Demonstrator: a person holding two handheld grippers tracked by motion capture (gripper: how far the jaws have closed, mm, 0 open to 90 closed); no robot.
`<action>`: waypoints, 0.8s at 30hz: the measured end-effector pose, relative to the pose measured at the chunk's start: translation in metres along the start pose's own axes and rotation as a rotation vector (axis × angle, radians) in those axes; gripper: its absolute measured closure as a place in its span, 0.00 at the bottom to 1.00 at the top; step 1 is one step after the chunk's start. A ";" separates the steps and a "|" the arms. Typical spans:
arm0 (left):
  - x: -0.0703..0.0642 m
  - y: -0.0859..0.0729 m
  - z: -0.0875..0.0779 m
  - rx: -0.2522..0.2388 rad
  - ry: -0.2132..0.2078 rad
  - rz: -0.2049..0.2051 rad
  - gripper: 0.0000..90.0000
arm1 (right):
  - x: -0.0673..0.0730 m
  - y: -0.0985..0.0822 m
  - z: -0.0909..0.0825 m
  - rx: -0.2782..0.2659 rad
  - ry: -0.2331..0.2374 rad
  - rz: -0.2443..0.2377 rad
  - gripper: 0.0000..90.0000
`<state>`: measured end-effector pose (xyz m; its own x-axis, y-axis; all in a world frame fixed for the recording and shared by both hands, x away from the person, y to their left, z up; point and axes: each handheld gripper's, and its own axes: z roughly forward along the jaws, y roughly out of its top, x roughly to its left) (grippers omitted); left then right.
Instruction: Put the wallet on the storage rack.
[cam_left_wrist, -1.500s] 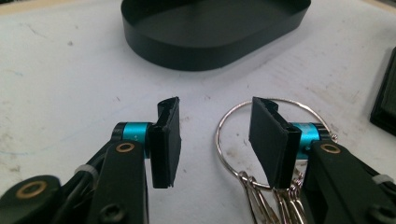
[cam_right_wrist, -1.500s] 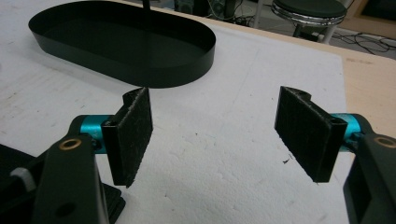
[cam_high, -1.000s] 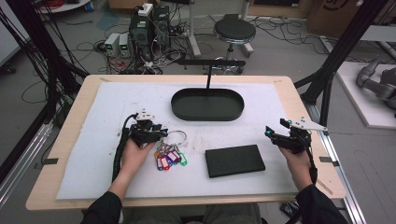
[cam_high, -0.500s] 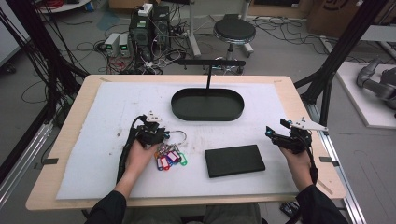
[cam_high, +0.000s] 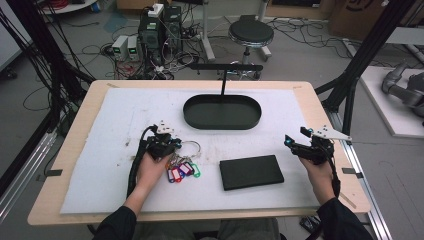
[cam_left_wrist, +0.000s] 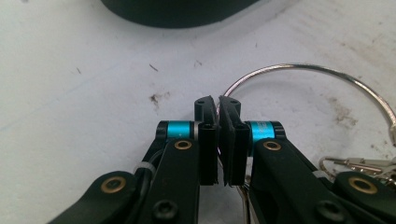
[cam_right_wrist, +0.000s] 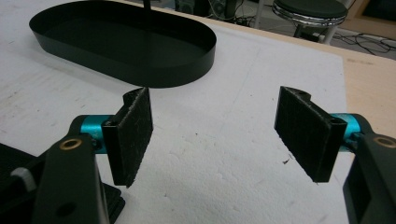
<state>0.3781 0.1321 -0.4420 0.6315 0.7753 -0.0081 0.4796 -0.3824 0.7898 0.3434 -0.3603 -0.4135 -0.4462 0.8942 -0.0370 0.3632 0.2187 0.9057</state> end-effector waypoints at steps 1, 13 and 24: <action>0.001 0.001 -0.002 -0.012 0.002 0.005 0.96 | 0.000 0.000 0.000 -0.001 -0.001 0.001 0.31; -0.004 0.010 -0.034 -0.220 0.009 0.021 0.96 | 0.000 0.000 0.000 -0.006 -0.002 0.002 0.31; -0.027 0.011 -0.053 -0.290 0.039 0.132 0.96 | 0.000 0.001 0.001 -0.015 -0.007 -0.003 0.31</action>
<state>0.3343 0.1336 -0.4004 0.6501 0.7495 0.1252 0.1978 -0.3260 0.9244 0.3443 -0.3597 -0.4126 -0.4417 0.8962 -0.0424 0.3492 0.2153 0.9120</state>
